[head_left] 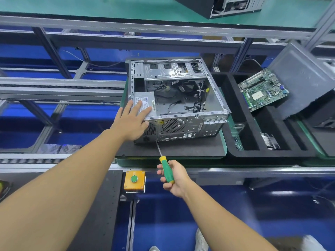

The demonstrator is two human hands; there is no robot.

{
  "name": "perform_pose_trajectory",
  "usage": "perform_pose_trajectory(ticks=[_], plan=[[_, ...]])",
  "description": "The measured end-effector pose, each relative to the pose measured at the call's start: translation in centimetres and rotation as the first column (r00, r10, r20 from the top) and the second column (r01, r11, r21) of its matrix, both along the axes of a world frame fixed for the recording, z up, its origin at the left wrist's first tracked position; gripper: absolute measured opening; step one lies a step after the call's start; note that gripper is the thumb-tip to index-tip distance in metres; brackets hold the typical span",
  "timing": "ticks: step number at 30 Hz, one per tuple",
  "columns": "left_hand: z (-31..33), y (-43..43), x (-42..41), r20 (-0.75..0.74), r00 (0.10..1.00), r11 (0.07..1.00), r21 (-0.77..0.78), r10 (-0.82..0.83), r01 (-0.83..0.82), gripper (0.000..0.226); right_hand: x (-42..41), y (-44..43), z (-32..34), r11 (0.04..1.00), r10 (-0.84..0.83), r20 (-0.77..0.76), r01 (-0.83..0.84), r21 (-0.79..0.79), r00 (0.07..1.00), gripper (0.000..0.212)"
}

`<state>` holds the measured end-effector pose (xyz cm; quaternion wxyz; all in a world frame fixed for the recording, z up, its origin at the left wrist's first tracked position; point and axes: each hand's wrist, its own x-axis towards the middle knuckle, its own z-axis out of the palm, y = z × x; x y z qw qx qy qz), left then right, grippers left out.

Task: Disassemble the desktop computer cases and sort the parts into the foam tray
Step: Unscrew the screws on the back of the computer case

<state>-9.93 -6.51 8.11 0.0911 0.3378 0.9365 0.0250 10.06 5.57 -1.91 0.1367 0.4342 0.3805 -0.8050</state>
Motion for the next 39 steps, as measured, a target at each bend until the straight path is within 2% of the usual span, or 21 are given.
perform_pose_trajectory(ticks=[7, 9, 11, 12, 13, 15, 17, 18, 20, 21, 22, 23, 24, 25, 27, 29, 32, 36, 39], plan=[[0.4, 0.0, 0.3, 0.029, 1.000, 1.000, 0.031, 0.003, -0.004, 0.058, 0.0, -1.4, -0.5, 0.987, 0.027, -0.033, -0.022, 0.161, 0.999, 0.021], [0.2, -0.4, 1.3, -0.070, 0.997, 0.980, 0.197, 0.035, -0.021, 0.062, 0.0, -1.5, -0.6, 0.981, 0.047, -0.035, -0.040, 0.192, 0.998, 0.019], [-0.3, -1.0, 3.0, -0.242, 0.960, 0.889, 0.457, 0.143, -0.017, 0.058, -0.1, -1.5, -0.6, 0.971, 0.063, -0.031, -0.054, 0.232, 0.998, 0.023], [-0.7, -1.3, 3.7, -0.319, 0.925, 0.832, 0.555, 0.205, 0.007, 0.049, -0.2, -1.5, -0.6, 0.967, 0.067, -0.033, -0.057, 0.246, 0.997, 0.025], [-1.2, -1.6, 4.2, -0.358, 0.902, 0.795, 0.606, 0.240, 0.029, 0.038, -0.4, -1.5, -0.6, 0.969, 0.062, -0.033, -0.052, 0.241, 0.998, 0.026], [-2.5, -2.0, 5.2, -0.357, 0.913, 0.803, 0.593, 0.196, 0.059, 0.018, -0.5, -1.5, -0.5, 0.988, 0.022, -0.012, -0.019, 0.152, 1.000, 0.031], [-3.9, -2.2, 6.0, -0.287, 0.952, 0.830, 0.553, 0.108, 0.072, 0.006, -0.6, -1.5, -0.7, 0.997, 0.000, 0.011, -0.001, 0.082, 1.000, 0.038], [-4.7, -2.3, 6.3, -0.221, 0.972, 0.854, 0.518, 0.077, 0.050, 0.003, -0.7, -1.5, -0.9, 0.995, 0.014, 0.025, -0.016, 0.101, 1.000, 0.037], [-6.4, -2.0, 6.9, 0.017, 0.991, 0.910, 0.395, 0.132, -0.128, 0.004, -0.7, -1.5, -1.3, 0.985, 0.044, 0.028, -0.048, 0.168, 0.999, 0.030], [-7.2, -1.5, 7.0, 0.208, 0.951, 0.902, 0.323, 0.229, -0.287, 0.006, -0.8, -1.4, -1.5, 0.979, 0.053, 0.013, -0.055, 0.197, 0.998, 0.026], [-7.7, -0.9, 7.0, 0.431, 0.840, 0.843, 0.267, 0.329, -0.467, 0.010, -0.8, -1.4, -1.8, 0.974, 0.059, -0.013, -0.054, 0.221, 0.998, 0.022], [-8.2, -0.2, 7.1, 0.632, 0.676, 0.737, 0.235, 0.379, -0.634, 0.014, -0.8, -1.2, -2.0, 0.971, 0.058, -0.034, -0.048, 0.235, 0.998, 0.021], [-8.6, 0.6, 7.1, 0.772, 0.513, 0.608, 0.212, 0.376, -0.765, 0.016, -0.8, -1.1, -2.1, 0.969, 0.051, -0.041, -0.039, 0.245, 0.998, 0.022], [-8.9, 1.3, 7.0, 0.842, 0.403, 0.494, 0.195, 0.358, -0.847, 0.016, -0.8, -0.9, -2.2, 0.967, 0.043, -0.041, -0.032, 0.253, 0.998, 0.023], [-9.3, 2.5, 6.9, 0.870, 0.337, 0.371, 0.198, 0.361, -0.907, 0.014, -1.0, -0.6, -2.5, 0.962, 0.049, -0.038, -0.037, 0.271, 0.998, 0.026], [-9.8, 3.3, 6.8, 0.864, 0.338, 0.308, 0.228, 0.374, -0.924, 0.011, -1.2, -0.6, -2.7, 0.960, 0.055, -0.040, -0.042, 0.278, 0.998, 0.027], [-10.1, 4.4, 6.7, 0.834, 0.385, 0.308, 0.274, 0.395, -0.911, 0.016, -1.0, -0.6, -3.1, 0.961, 0.049, -0.044, -0.035, 0.273, 0.998, 0.026], [-10.4, 5.3, 6.4, 0.797, 0.358, 0.235, 0.275, 0.487, -0.932, 0.023, -0.9, -0.5, -3.1, 0.955, 0.079, -0.046, -0.062, 0.289, 0.996, 0.027], [-11.1, 5.7, 6.3, 0.767, 0.349, 0.227, 0.266, 0.539, -0.937, 0.026, -0.9, -0.3, -3.0, 0.950, 0.098, -0.049, -0.079, 0.302, 0.994, 0.027]])
